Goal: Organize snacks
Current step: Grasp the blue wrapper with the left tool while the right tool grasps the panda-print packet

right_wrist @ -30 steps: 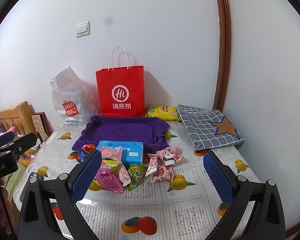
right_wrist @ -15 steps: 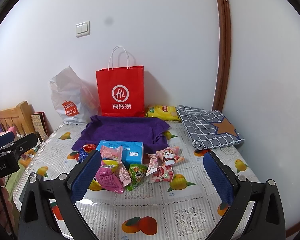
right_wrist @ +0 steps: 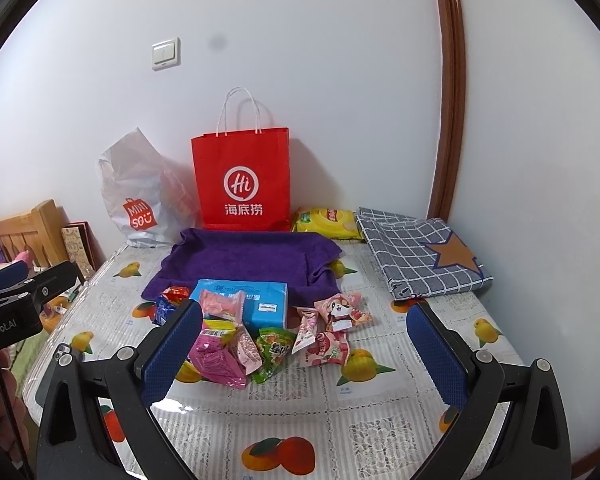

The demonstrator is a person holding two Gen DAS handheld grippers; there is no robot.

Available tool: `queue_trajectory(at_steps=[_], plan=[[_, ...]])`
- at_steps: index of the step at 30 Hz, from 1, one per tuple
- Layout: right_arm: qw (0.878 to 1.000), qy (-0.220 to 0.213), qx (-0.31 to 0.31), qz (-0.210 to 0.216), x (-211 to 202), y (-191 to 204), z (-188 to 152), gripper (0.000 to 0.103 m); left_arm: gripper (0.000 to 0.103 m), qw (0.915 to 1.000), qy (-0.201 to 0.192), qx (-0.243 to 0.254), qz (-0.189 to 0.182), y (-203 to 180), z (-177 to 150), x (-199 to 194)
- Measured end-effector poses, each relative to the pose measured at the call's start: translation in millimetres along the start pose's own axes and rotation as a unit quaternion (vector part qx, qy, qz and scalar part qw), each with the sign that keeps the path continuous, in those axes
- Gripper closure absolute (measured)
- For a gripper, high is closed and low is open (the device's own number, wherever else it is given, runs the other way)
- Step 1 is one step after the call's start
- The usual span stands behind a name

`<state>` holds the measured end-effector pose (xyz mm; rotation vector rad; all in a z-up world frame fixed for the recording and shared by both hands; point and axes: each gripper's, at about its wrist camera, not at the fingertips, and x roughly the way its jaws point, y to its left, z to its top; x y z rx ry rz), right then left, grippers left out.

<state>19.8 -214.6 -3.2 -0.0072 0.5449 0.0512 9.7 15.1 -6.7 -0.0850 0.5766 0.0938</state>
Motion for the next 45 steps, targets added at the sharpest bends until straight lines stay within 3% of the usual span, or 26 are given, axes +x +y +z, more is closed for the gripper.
queue_trajectory(at_steps=[12,16,20,27,38,45], plan=[[1.000,0.022,0.003,-0.007,51,-18,-18,0.002,0.001,0.9997,0.018,-0.015,0.003,8,-10,52],[0.998,0.065,0.009,-0.008,82,-31,-27,0.002,0.001,0.9991,0.040,-0.011,0.006,11,-14,77],[0.995,0.097,0.020,-0.010,111,-47,-40,0.008,0.001,0.9968,0.079,0.006,0.012,11,-18,107],[0.989,0.138,0.046,-0.007,160,-72,-52,0.022,0.001,0.9951,0.098,0.011,0.004,12,-23,141],[0.986,0.167,0.022,0.008,241,-63,-31,0.023,0.001,0.9934,0.113,0.015,0.015,20,-10,175],[0.974,0.228,0.007,0.007,290,-60,-44,0.026,0.001,0.9906,0.136,0.005,0.017,31,-7,198]])
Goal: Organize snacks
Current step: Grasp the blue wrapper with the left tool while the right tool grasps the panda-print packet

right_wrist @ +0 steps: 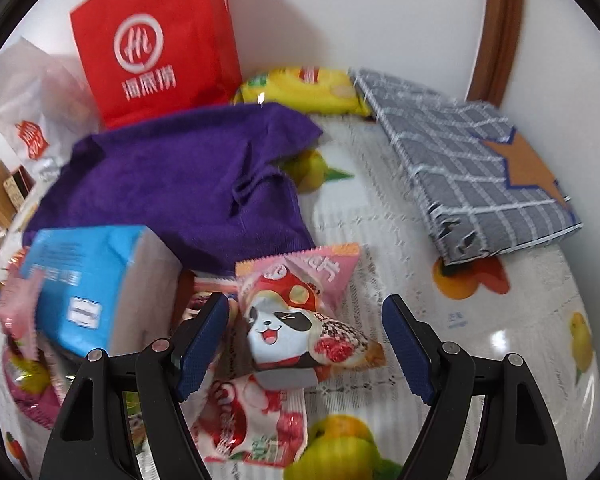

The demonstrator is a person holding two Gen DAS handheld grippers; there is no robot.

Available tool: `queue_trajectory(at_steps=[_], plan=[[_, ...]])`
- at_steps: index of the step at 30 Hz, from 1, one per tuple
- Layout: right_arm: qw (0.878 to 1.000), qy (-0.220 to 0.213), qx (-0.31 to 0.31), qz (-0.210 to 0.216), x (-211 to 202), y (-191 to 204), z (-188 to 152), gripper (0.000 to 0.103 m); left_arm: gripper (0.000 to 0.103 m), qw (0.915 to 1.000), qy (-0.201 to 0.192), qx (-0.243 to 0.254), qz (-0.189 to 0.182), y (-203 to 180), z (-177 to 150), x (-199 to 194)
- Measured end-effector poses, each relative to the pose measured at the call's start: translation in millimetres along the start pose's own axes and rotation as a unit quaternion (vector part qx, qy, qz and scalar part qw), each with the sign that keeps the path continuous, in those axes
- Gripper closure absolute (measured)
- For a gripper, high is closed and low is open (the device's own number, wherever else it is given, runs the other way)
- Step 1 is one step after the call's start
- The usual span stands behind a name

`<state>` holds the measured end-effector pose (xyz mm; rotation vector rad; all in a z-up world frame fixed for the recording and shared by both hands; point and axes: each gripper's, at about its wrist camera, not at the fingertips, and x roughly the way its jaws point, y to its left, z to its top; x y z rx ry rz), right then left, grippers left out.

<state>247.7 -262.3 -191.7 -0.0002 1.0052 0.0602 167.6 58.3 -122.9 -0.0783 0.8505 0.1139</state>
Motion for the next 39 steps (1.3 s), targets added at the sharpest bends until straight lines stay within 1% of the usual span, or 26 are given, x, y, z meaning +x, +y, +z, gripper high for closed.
queue_trajectory(at_steps=[4,7,9,11,13,16,19,24,27,30,31,34,35,37,39], plan=[[1.000,0.007,-0.001,0.016,10,-1,-2,0.042,0.001,0.9999,0.013,0.010,0.001,-3,3,14],[1.000,0.003,-0.011,0.015,7,1,-3,0.045,0.001,0.9995,0.026,0.018,0.008,-4,5,24],[1.000,-0.002,-0.014,0.018,2,3,-4,0.046,0.001,0.9994,0.034,0.011,0.002,1,6,29],[1.000,-0.007,-0.015,0.019,-3,3,-5,0.046,0.001,0.9990,0.042,0.002,-0.015,4,8,33],[1.000,-0.014,-0.011,0.021,-10,2,-5,0.046,0.001,0.9986,0.047,0.001,-0.023,5,8,36],[1.000,-0.020,-0.003,0.024,-16,2,-5,0.046,0.001,0.9983,0.051,0.021,-0.021,0,6,41],[1.000,-0.020,-0.003,0.023,-20,4,-7,0.046,0.004,0.9971,0.067,0.034,-0.012,-1,-1,48],[1.000,-0.015,-0.006,0.017,-22,7,-13,0.046,0.004,0.9960,0.085,0.023,-0.015,10,-11,52],[1.000,-0.014,-0.003,0.017,-25,7,-16,0.046,0.004,0.9943,0.099,0.033,-0.024,9,-18,55],[1.000,-0.015,-0.001,0.017,-29,6,-19,0.046,0.004,0.9941,0.097,0.035,-0.033,7,-25,55],[1.000,-0.015,0.000,0.016,-30,6,-20,0.046,0.004,0.9937,0.102,0.035,-0.033,7,-27,57],[1.000,-0.013,0.002,0.014,-32,5,-23,0.046,0.010,0.9918,0.119,0.029,-0.036,8,-32,62],[1.000,-0.013,0.002,0.013,-33,6,-23,0.046,0.010,0.9907,0.127,0.028,-0.039,9,-35,64],[1.000,-0.013,0.002,0.013,-36,6,-26,0.046,0.010,0.9919,0.119,0.028,-0.035,12,-39,60],[1.000,-0.013,0.001,0.011,-39,6,-28,0.046,0.009,0.9917,0.119,0.033,-0.033,13,-44,57]])
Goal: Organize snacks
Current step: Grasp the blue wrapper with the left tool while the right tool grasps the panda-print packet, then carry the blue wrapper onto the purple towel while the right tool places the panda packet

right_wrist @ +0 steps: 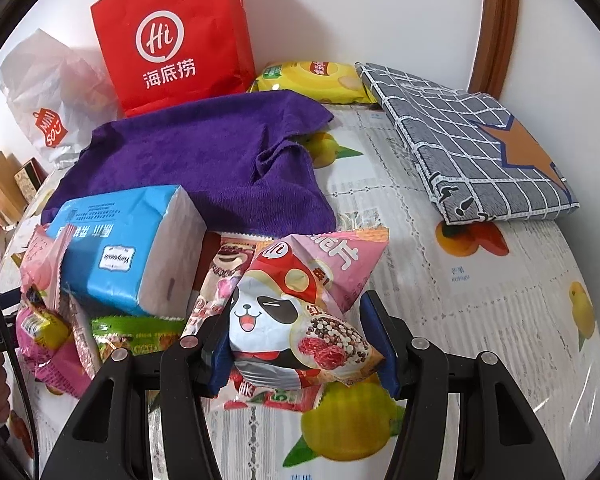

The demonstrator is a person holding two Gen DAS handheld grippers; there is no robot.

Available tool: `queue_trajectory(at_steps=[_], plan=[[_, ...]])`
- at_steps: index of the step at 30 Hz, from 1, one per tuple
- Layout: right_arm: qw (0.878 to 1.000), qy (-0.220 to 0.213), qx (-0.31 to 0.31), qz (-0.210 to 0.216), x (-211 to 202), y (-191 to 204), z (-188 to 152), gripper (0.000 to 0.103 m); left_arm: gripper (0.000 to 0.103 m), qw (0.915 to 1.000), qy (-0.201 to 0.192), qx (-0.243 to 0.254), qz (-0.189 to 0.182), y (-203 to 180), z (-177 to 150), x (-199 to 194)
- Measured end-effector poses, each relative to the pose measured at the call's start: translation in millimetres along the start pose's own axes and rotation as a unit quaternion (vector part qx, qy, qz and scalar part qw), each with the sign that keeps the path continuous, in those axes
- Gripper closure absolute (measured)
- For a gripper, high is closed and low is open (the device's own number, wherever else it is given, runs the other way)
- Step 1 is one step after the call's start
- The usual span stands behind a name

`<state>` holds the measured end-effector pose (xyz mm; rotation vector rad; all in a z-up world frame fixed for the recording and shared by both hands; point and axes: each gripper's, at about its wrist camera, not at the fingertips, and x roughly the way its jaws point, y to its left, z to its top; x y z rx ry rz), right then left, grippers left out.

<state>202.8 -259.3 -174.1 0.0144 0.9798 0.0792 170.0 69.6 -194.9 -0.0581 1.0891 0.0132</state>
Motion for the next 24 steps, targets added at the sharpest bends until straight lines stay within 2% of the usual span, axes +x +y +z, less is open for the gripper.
queue_trajectory(at_steps=[5,9,10,11,12,14,18,24], plan=[[1.000,0.000,0.002,-0.003,-6,1,-5,0.046,0.008,0.9993,-0.013,0.032,0.011,-4,-11,-3],[1.000,-0.002,0.002,-0.005,-12,4,-7,0.046,0.011,0.9993,-0.025,0.024,0.012,-3,-12,-4],[1.000,-0.002,0.002,-0.007,-13,5,-8,0.046,0.021,0.9990,-0.033,0.025,0.014,-2,-12,-6],[1.000,-0.003,0.001,-0.008,-15,5,-9,0.046,0.037,0.9987,-0.043,0.025,0.013,-2,-13,-9],[1.000,-0.004,0.001,-0.008,-17,6,-10,0.046,0.040,0.9986,-0.047,0.025,0.011,-1,-13,-11],[1.000,-0.005,0.001,-0.011,-19,6,-13,0.046,0.061,0.9984,-0.051,0.026,0.006,0,-14,-14],[1.000,-0.008,0.007,-0.012,-26,7,-18,0.046,0.063,0.9984,-0.050,0.007,-0.025,9,-15,-20],[1.000,-0.019,0.003,-0.016,-42,12,-22,0.046,0.064,0.9968,-0.069,-0.004,-0.040,13,-22,-38]])
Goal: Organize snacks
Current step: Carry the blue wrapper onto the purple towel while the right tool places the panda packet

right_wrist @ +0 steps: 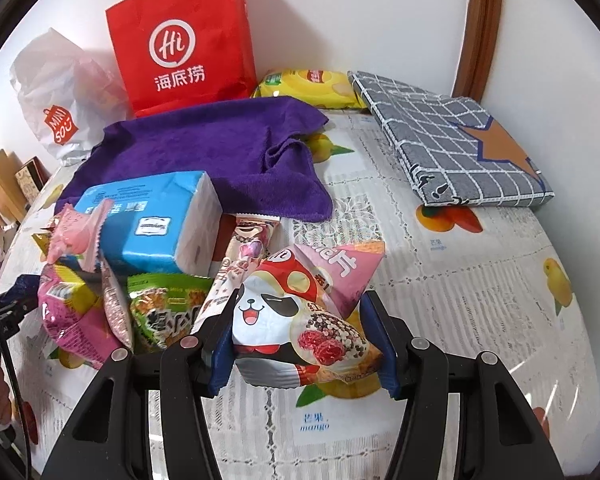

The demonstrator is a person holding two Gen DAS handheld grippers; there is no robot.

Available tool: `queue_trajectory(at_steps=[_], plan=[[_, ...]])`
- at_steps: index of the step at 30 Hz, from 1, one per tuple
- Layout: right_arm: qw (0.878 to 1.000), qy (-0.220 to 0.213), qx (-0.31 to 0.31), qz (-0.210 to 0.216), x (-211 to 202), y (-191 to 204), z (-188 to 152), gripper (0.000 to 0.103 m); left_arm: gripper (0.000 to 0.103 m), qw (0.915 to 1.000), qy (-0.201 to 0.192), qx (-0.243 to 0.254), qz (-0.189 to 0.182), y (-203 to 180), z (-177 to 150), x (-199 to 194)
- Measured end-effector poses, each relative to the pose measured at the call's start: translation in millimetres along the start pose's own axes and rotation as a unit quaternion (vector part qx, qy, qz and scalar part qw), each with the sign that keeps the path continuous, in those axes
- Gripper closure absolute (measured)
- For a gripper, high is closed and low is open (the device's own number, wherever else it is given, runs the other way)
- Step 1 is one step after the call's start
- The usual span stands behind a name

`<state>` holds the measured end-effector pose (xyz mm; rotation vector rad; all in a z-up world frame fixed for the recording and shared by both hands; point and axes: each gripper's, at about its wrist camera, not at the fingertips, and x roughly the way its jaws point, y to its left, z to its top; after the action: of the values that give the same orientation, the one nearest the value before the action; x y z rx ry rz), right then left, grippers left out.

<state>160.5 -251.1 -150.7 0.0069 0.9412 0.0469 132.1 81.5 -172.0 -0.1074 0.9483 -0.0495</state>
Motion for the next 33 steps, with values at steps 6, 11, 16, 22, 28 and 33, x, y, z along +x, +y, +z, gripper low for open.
queue_trajectory(at_steps=[6,11,16,22,28,33], plan=[[1.000,-0.020,-0.001,0.007,-23,6,1,0.046,0.064,0.9997,-0.024,-0.007,-0.006,-4,4,-26],[0.999,-0.042,-0.007,0.019,-44,15,10,0.046,0.064,0.9986,-0.049,-0.007,-0.017,-15,23,-53],[0.997,-0.063,-0.009,0.033,-57,24,30,0.046,0.064,0.9969,-0.074,0.004,-0.026,-30,51,-75],[0.995,-0.085,-0.018,0.053,-61,39,73,0.046,0.063,0.9944,-0.098,0.007,-0.041,-47,93,-87],[0.991,-0.104,-0.033,0.070,-52,53,119,0.046,0.064,0.9930,-0.113,0.010,-0.034,-56,135,-82],[0.989,-0.117,-0.046,0.082,-32,63,160,0.046,0.064,0.9922,-0.122,0.006,-0.026,-55,173,-71]])
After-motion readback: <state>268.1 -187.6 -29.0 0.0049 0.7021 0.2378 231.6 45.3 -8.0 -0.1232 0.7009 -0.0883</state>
